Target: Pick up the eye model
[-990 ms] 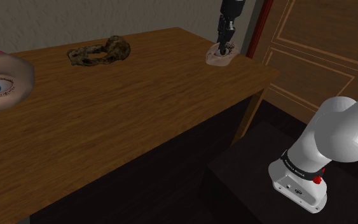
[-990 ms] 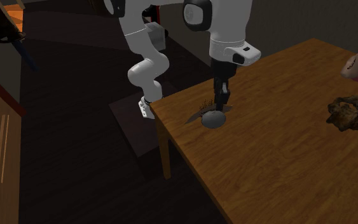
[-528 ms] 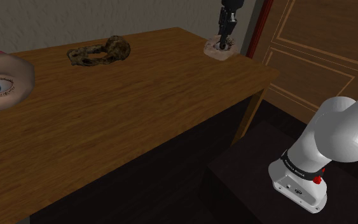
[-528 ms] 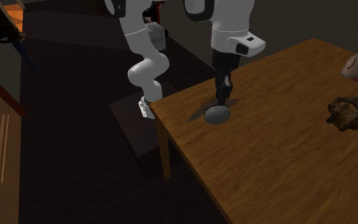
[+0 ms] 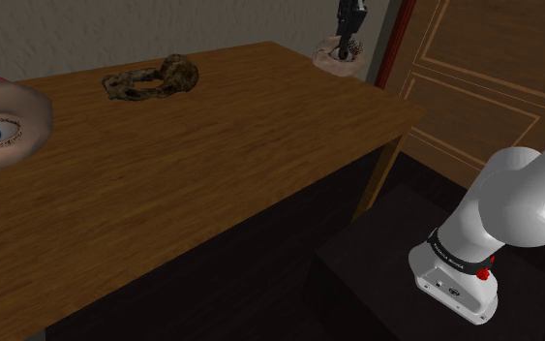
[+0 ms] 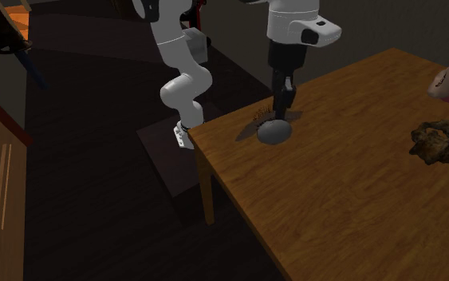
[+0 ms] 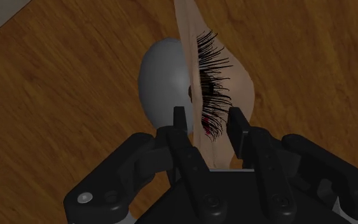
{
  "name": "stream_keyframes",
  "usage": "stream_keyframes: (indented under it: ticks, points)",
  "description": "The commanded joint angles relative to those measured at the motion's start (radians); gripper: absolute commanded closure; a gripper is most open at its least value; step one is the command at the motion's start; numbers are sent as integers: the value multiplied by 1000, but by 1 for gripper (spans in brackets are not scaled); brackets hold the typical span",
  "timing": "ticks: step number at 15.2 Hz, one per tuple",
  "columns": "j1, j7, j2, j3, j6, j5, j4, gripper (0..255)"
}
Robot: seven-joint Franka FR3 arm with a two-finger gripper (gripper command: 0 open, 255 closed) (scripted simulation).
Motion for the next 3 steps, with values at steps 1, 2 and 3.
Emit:
stream_keyframes:
  ticks: [1,2,3]
  points:
    - [0,-2,11,0,-25,1,36,255]
    - [0,-3,11,0,-27,2,39,255]
    - [0,-3,11,0,-27,2,39,255]
